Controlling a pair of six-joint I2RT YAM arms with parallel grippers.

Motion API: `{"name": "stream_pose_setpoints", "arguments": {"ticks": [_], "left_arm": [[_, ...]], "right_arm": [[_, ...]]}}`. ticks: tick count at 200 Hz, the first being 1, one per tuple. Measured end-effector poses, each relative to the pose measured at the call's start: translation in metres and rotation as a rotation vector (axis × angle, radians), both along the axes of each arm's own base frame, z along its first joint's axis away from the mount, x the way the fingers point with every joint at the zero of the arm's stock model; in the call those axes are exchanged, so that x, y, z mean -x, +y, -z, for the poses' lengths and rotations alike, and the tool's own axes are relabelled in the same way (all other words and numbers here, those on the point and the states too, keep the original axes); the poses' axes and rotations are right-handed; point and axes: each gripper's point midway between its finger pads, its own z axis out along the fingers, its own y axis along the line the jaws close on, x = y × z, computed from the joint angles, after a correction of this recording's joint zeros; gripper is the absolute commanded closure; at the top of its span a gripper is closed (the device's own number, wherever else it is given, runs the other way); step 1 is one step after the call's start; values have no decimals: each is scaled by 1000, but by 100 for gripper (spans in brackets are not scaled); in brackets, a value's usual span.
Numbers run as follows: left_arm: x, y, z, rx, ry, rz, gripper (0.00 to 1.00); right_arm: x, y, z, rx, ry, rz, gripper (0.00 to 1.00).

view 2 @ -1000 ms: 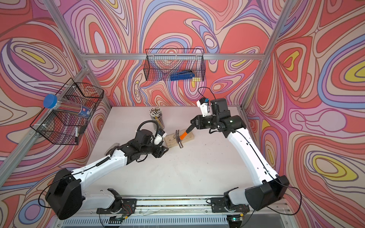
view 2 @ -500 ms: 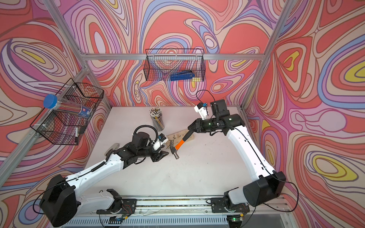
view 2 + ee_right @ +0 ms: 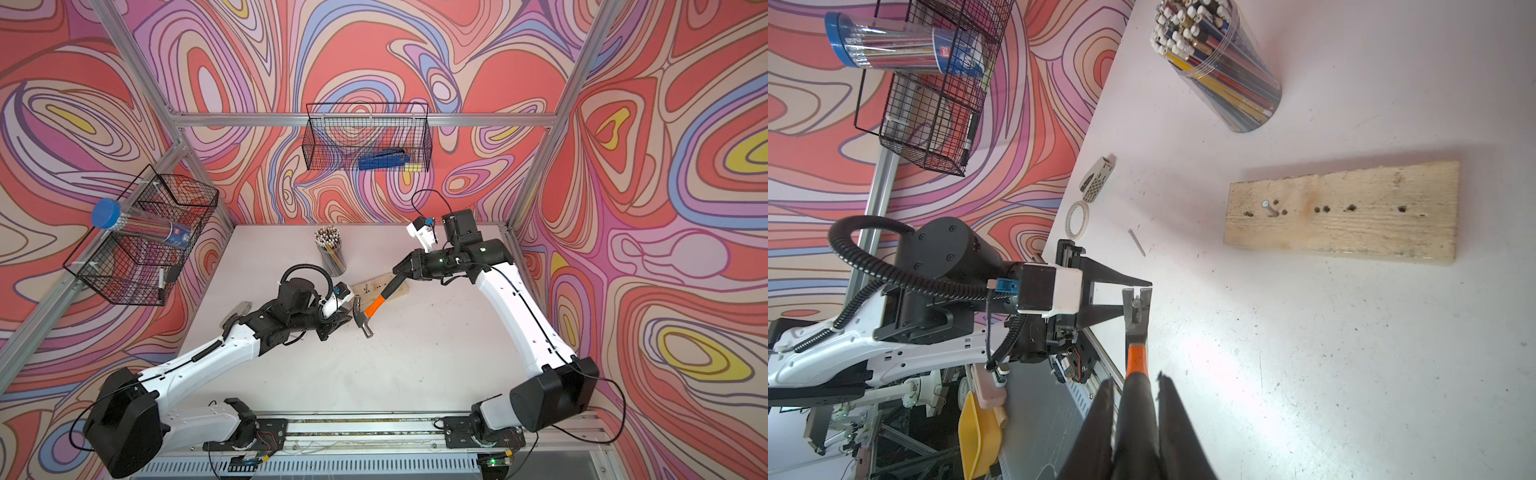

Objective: Use a claw hammer to pull out a nail
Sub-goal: Pick up the nail with the hammer.

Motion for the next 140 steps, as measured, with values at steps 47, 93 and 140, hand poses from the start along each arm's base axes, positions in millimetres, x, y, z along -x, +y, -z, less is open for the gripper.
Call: {"name": "stream_pose_setpoints", "arguments": {"ticks": [47, 93, 140], "left_arm": [[-1, 1, 0, -8, -8, -3, 100], [-5, 4, 2, -23, -16, -27, 100], [-16, 9, 7, -13, 41, -104, 100]], "right_arm": [[-1, 0, 3, 1, 5, 0, 100], [2, 2, 16, 0, 39, -25, 100], [7, 1, 31, 12, 76, -32, 100]]}}
